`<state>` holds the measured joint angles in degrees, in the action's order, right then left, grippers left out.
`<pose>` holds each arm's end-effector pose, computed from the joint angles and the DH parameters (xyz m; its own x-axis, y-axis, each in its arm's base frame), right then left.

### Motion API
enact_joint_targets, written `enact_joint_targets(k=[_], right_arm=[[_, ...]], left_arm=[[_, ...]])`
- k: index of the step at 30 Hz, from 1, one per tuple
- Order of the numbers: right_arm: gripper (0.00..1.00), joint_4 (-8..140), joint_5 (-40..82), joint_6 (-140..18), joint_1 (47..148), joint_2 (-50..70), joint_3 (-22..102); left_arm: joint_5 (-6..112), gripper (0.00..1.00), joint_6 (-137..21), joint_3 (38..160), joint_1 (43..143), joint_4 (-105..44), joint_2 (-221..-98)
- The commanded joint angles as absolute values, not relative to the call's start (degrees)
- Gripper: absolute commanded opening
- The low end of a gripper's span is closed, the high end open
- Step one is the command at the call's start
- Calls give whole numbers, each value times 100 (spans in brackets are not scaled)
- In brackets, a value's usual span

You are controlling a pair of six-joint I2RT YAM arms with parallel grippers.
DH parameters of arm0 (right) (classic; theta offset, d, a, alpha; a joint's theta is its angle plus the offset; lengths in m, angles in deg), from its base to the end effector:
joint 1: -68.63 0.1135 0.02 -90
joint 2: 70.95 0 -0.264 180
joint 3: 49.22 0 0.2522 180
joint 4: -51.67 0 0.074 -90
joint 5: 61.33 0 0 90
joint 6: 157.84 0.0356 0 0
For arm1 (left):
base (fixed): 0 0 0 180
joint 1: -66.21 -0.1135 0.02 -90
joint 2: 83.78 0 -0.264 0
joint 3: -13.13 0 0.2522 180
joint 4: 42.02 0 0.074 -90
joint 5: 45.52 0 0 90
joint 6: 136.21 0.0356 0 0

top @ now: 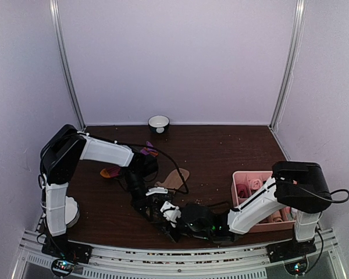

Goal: Roll the socks
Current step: Roll the sock at the center of the board.

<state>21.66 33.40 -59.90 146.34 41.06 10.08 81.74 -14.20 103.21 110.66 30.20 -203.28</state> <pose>0.0822 0.3636 0.1154 -0.2136 -0.3339 -0.9181 -0.9370 0.3358 0.0959 0.2341 -0.2598 0.1192 -0.3437 0.9281 -0.1432 0.7693 0.1907 -0.6098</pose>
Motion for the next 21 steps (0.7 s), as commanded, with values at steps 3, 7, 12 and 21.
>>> enact_joint_targets(k=[3,7,12,21], right_arm=[[31,2472,3473,-5865,14575,4328,1260],[31,2489,3605,-5772,14514,4366,1234],[28,2505,3494,-5579,14396,4372,1200],[20,2468,3056,-5181,14281,4502,1276]], left_arm=[[7883,0,-1281,10213,11042,2905,-20524],[7884,0,-1264,10187,11042,2899,-20516],[7880,0,-1235,10217,11042,2937,-20515],[7838,0,-1236,10290,11042,2940,-20507]])
